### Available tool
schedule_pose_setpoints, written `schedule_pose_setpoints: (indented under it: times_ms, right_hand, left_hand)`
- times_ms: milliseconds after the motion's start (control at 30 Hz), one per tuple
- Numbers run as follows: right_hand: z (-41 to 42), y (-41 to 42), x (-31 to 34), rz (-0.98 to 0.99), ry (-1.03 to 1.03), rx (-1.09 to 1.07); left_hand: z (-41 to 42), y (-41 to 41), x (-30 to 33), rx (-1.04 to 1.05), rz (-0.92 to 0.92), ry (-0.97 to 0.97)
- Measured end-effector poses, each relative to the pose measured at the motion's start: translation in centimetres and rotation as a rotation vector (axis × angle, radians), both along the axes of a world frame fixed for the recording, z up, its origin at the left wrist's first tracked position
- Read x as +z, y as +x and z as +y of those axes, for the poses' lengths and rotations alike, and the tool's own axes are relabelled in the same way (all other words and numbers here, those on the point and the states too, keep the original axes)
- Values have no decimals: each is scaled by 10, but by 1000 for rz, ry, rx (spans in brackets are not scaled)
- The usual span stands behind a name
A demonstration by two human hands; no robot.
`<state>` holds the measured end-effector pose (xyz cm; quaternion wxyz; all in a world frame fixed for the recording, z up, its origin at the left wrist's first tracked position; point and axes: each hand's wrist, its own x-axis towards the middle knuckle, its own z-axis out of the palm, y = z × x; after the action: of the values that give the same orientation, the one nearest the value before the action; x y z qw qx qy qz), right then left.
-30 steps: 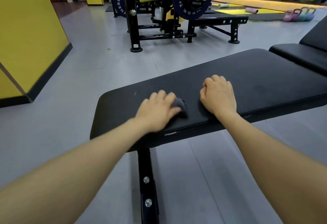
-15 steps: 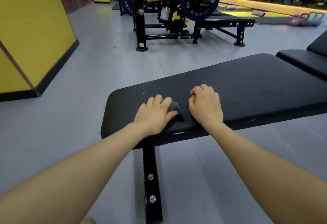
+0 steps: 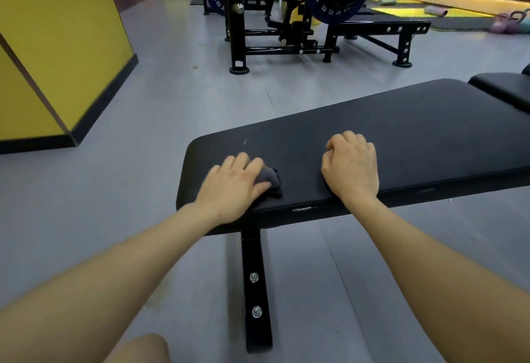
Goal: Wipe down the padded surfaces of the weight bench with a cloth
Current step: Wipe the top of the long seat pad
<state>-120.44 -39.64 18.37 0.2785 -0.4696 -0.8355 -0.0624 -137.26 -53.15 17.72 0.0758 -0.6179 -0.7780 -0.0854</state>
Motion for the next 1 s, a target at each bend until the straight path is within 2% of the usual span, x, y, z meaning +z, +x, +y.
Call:
schedule_pose_setpoints:
  times_ms: [67, 167, 267, 367, 467, 567, 667, 900, 1000]
  right_hand:
    - [0, -1, -1, -3, 10, -6]
    - [-1, -4, 0, -24, 15, -24]
    - [0, -4, -1, -42, 19, -33]
    - [0, -2, -2, -43, 17, -39]
    - [-1, -3, 0, -46, 11, -22]
    - [-2, -4, 1, -46, 3, -21]
    - [-2, -5, 0, -53, 14, -42]
    - [-2, -5, -1, -82, 33, -66]
    - [-1, -6, -2, -91, 41, -61]
  left_hand:
    - [-4, -20, -2, 191, -48, -25]
    - [3, -4, -6, 286, -6, 5]
    - [7, 30, -3, 216, 9, 56]
    - [1, 51, -5, 40, 48, 114]
    - [-1, 22, -3, -51, 13, 59]
    - [3, -21, 0, 184, -117, -43]
    - [7, -13, -2, 307, -61, -44]
    - [3, 47, -1, -18, 15, 76]
    - [30, 17, 3, 34, -92, 10]
